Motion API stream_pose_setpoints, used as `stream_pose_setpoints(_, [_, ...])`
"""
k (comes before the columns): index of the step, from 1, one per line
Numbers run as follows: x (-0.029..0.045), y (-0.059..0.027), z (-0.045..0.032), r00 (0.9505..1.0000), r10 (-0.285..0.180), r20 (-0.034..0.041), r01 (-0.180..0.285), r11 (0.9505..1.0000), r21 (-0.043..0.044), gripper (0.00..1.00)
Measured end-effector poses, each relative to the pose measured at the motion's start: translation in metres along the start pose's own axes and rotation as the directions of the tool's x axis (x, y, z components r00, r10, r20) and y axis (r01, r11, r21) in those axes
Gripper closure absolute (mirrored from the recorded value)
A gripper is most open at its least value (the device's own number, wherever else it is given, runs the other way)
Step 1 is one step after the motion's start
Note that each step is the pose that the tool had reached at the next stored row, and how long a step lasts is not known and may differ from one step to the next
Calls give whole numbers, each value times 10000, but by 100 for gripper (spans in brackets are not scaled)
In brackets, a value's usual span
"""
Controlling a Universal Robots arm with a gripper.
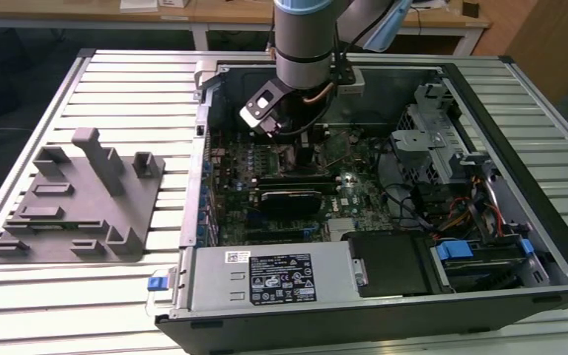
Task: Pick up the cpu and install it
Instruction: 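Place the cpu into insertion slot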
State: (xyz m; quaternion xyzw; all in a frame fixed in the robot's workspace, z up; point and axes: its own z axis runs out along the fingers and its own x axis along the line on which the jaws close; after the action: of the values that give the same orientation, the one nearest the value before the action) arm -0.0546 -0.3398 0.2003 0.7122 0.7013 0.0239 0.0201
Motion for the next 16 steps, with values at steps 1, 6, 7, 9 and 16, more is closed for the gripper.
stream_pose_setpoints(1, [0,-1,8,10000,3,-5,-3,10000,0,46])
stream_pose_setpoints(6, [-1,-2,26,10000,7,-10,-7,10000,2,46])
stream_pose_setpoints(7, [0,-2,29,10000,7,-12,-7,10000,1,46])
stream_pose_setpoints(9, [0,-2,41,10000,7,-14,-7,10000,0,46])
stream_pose_setpoints(16, [0,-4,75,10000,7,-13,-7,10000,0,46])
